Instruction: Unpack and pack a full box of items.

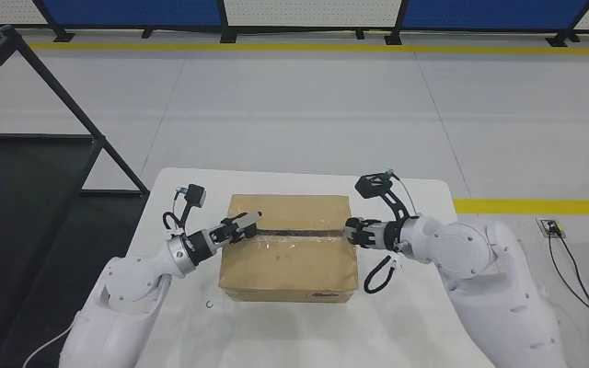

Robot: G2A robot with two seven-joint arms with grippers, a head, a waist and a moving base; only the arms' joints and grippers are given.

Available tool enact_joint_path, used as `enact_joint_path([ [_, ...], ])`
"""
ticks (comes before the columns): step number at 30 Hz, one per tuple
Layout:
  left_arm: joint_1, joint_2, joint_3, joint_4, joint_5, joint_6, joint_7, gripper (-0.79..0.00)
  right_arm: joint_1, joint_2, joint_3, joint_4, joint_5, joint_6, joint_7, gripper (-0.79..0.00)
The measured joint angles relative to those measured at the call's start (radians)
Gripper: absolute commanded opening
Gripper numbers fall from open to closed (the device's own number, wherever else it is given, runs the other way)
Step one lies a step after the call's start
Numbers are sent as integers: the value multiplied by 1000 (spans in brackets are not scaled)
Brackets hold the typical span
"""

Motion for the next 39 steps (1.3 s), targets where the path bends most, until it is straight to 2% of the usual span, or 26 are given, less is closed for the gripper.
enact_joint_path([
  [28,-15,-2,37,38,15,-5,23,0,121,5,-59,139,59,31,52,-785],
  [30,-15,-2,39,38,14,-5,24,0,123,6,-61,141,59,32,53,-757],
  [31,-15,-2,40,38,14,-5,25,0,124,6,-62,142,59,33,54,-696],
  [32,-16,-2,41,38,14,-5,25,0,126,7,-63,143,58,34,56,-674],
  [34,-17,-2,43,38,15,-4,25,0,127,9,-63,143,58,35,59,-702],
  [39,-18,-2,45,36,16,-6,27,0,125,14,-56,138,60,40,61,-674],
])
